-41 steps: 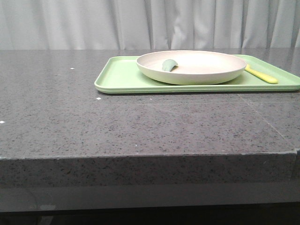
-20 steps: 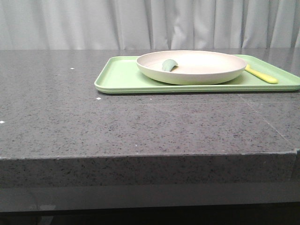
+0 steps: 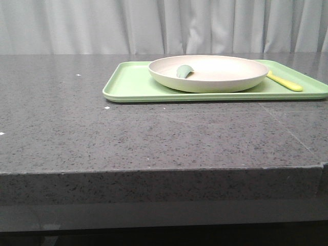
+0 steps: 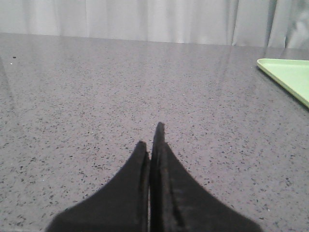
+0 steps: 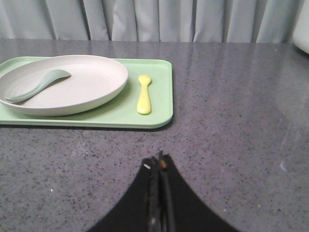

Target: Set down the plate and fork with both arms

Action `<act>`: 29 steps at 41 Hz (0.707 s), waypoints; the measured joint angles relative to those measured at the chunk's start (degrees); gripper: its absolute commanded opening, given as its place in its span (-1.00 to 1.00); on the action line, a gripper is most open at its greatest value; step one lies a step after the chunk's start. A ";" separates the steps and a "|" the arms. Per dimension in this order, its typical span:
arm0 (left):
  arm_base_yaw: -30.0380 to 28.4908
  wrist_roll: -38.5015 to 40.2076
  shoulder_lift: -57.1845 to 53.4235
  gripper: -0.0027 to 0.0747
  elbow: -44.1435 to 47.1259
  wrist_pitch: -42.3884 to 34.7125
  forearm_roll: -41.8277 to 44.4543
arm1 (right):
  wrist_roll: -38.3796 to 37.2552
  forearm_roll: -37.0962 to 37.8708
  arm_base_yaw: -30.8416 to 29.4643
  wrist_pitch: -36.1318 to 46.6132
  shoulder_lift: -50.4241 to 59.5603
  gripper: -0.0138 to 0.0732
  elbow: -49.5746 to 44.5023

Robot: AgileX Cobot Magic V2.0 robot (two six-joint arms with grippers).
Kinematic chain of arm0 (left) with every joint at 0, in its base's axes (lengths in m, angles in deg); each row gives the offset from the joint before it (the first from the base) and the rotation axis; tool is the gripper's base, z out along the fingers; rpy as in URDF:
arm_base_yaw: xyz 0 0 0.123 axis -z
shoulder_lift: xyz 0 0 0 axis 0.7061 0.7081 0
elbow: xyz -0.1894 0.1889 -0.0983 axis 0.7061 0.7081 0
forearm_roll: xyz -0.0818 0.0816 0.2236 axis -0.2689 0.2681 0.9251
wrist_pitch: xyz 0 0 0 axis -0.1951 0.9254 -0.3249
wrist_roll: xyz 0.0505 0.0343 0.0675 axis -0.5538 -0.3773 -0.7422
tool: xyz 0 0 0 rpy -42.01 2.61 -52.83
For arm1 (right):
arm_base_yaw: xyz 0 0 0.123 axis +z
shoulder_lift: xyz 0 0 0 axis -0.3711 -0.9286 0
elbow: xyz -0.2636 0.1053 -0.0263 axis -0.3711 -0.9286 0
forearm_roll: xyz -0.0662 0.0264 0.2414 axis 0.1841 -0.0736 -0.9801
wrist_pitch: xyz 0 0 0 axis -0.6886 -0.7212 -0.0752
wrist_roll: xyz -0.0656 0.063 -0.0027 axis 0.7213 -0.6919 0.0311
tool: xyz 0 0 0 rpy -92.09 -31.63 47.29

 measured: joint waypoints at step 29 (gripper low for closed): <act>-0.23 0.00 0.00 -0.98 0.00 0.00 0.00 | 0.08 -2.46 -0.53 2.86 8.00 -0.95 -11.94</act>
